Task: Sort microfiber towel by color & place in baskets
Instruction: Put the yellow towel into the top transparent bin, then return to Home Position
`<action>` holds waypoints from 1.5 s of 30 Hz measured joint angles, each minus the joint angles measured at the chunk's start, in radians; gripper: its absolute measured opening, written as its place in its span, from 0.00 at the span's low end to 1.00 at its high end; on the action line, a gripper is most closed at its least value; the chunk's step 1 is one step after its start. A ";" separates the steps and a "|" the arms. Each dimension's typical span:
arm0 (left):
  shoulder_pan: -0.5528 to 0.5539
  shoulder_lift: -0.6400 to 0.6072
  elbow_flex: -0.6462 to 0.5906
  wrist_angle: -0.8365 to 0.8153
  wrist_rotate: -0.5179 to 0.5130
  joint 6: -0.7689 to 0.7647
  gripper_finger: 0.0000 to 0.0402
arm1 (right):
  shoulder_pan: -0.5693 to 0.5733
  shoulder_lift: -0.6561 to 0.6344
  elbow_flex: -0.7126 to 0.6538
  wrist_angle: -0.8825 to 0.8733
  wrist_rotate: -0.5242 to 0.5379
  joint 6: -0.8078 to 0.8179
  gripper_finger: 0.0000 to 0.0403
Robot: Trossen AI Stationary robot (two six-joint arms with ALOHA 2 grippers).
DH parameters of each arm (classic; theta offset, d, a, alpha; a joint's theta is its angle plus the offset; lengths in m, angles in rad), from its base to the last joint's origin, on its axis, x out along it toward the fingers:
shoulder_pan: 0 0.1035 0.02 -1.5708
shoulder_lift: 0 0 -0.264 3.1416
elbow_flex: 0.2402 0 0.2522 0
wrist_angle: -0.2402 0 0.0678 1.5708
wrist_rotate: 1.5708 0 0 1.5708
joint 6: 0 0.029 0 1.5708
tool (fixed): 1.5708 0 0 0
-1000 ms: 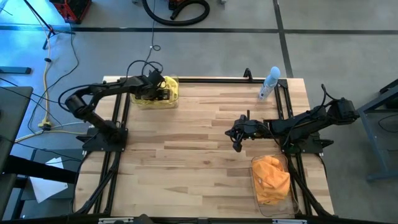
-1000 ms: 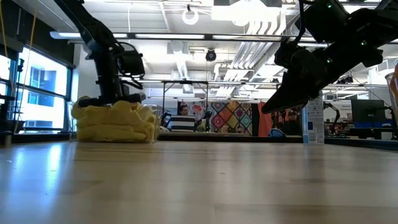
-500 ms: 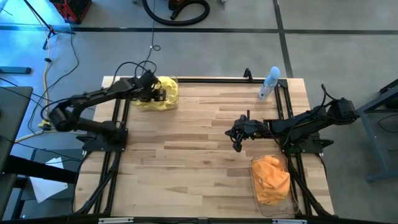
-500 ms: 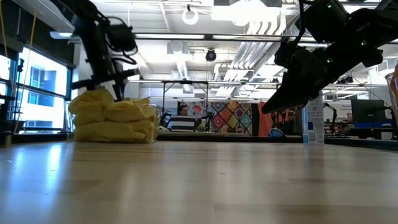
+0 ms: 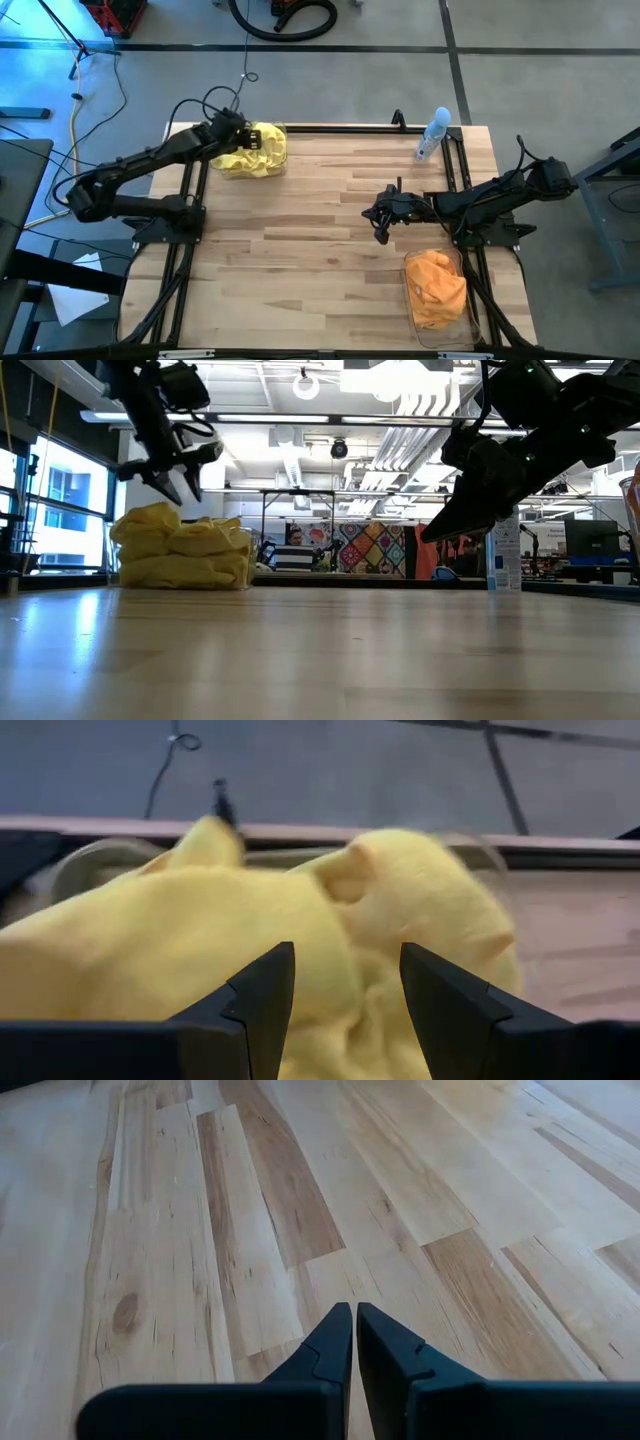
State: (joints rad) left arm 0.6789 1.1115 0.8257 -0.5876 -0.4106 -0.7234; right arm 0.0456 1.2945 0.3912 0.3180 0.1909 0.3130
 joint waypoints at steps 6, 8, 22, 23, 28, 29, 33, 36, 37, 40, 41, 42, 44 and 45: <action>0.056 0.105 0.001 0.128 0.076 0.028 0.43 | 0.000 0.000 0.000 0.000 0.000 0.000 0.04; 0.080 0.156 0.001 0.138 0.118 0.028 0.43 | 0.000 0.000 0.000 0.000 0.000 0.000 0.04; 0.127 0.428 0.006 0.135 0.195 0.029 0.43 | 0.000 0.000 0.000 0.000 0.000 0.000 0.04; 0.127 0.431 0.006 0.134 0.196 0.029 0.43 | 0.000 0.000 0.000 0.000 0.000 0.000 0.04; 0.127 0.400 0.002 0.123 0.206 0.029 0.43 | 0.000 0.000 0.000 0.000 0.000 0.000 0.04; 0.127 0.387 0.001 0.118 0.213 0.029 0.43 | 0.000 0.000 0.000 0.000 0.000 0.000 0.04; 0.122 0.308 -0.001 0.091 0.234 0.028 0.43 | 0.000 0.000 0.000 0.000 0.000 0.000 0.04; 0.106 0.236 -0.001 0.077 0.212 0.034 0.43 | 0.000 0.000 0.000 0.000 0.000 0.000 0.04; 0.099 0.210 -0.001 0.078 0.196 0.043 0.43 | 0.000 0.000 0.000 0.000 0.000 0.000 0.04; 0.073 0.136 -0.001 0.081 0.157 0.053 0.43 | 0.000 0.000 0.000 0.000 0.000 0.000 0.04; 0.065 0.113 -0.001 0.082 0.146 0.053 0.43 | 0.000 0.000 0.000 0.000 0.000 0.000 0.04; 0.055 0.092 -0.001 0.084 0.137 0.054 0.43 | 0.000 0.000 0.000 0.000 0.000 0.000 0.04; 0.033 0.055 -0.001 0.085 0.131 0.062 0.43 | 0.000 0.000 0.000 0.000 0.000 0.000 0.04; 0.020 0.039 -0.001 0.085 0.135 0.074 0.43 | 0.000 0.000 0.000 0.000 0.000 0.000 0.04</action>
State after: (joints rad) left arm 0.6985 1.1503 0.8246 -0.5026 -0.2752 -0.6492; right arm 0.0456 1.2945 0.3912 0.3180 0.1913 0.3127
